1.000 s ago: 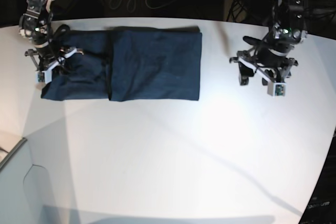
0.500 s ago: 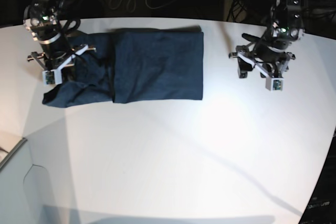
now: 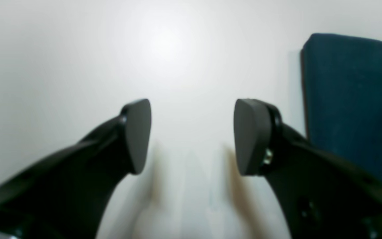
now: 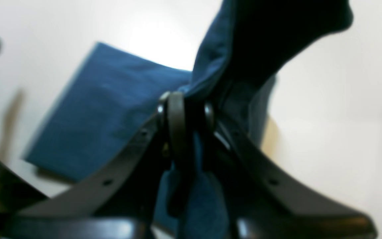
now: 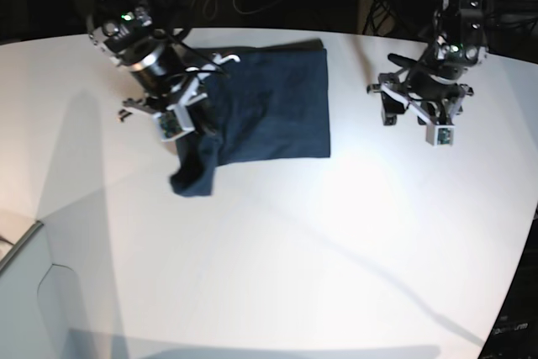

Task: Layout the t-shirt on the table in an organized manner, then fold the t-shirt properly
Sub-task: 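Grasp the shirt end with the right gripper and fold it over the shirt, then hold the folded end with the right gripper and press it down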

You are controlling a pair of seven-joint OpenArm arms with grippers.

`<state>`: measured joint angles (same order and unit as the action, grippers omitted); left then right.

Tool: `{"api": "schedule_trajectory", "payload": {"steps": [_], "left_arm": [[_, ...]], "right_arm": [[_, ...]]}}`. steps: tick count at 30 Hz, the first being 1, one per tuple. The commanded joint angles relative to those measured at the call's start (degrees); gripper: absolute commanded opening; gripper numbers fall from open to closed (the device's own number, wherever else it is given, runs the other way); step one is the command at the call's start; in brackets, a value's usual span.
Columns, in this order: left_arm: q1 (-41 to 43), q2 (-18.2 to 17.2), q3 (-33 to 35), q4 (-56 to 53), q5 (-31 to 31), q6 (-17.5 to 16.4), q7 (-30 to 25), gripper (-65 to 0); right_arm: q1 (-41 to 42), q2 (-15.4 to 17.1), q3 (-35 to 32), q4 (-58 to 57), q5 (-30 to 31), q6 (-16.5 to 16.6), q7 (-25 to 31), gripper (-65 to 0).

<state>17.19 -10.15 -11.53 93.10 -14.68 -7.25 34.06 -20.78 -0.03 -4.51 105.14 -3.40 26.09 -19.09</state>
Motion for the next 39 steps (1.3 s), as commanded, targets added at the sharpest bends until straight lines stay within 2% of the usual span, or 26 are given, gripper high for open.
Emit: {"api": "schedule_trajectory", "payload": {"steps": [1,4,16,26,33,39], "left_arm": [[-0.18,-0.35,-0.21,0.83,-0.4,-0.01,-1.14,-26.6],[-0.09,-0.35,-0.21,0.83,-0.4,-0.01,-0.88,-26.6],[2.55,0.26,-0.21,0.83,-0.49,-0.01,-0.79,-26.7],[2.28,3.69,1.38,0.13,-0.49,-0.01,-0.7,-26.9],[-1.06,3.78,6.91,-5.23,-0.49,-0.01,-0.7,-26.9],[-1.94,3.87,8.06,-6.46,-0.49,-0.01,-0.7,-26.9]], "right_arm": [[0.78,-0.27,-1.51,-0.13,-1.57,-0.02,1.29,-65.0],[2.97,-0.36,-5.55,-3.38,-5.7,-0.02,1.29,-65.0],[7.54,-0.19,-13.2,-11.3,-6.23,-0.02,1.55,-65.0],[10.18,-0.27,-14.7,-14.11,-6.23,-0.02,1.55,-65.0],[10.62,-0.36,-15.13,-14.02,-6.23,-0.02,1.64,-65.0],[11.41,-0.01,-19.97,-14.11,-6.23,-0.02,1.64,-65.0]]}}
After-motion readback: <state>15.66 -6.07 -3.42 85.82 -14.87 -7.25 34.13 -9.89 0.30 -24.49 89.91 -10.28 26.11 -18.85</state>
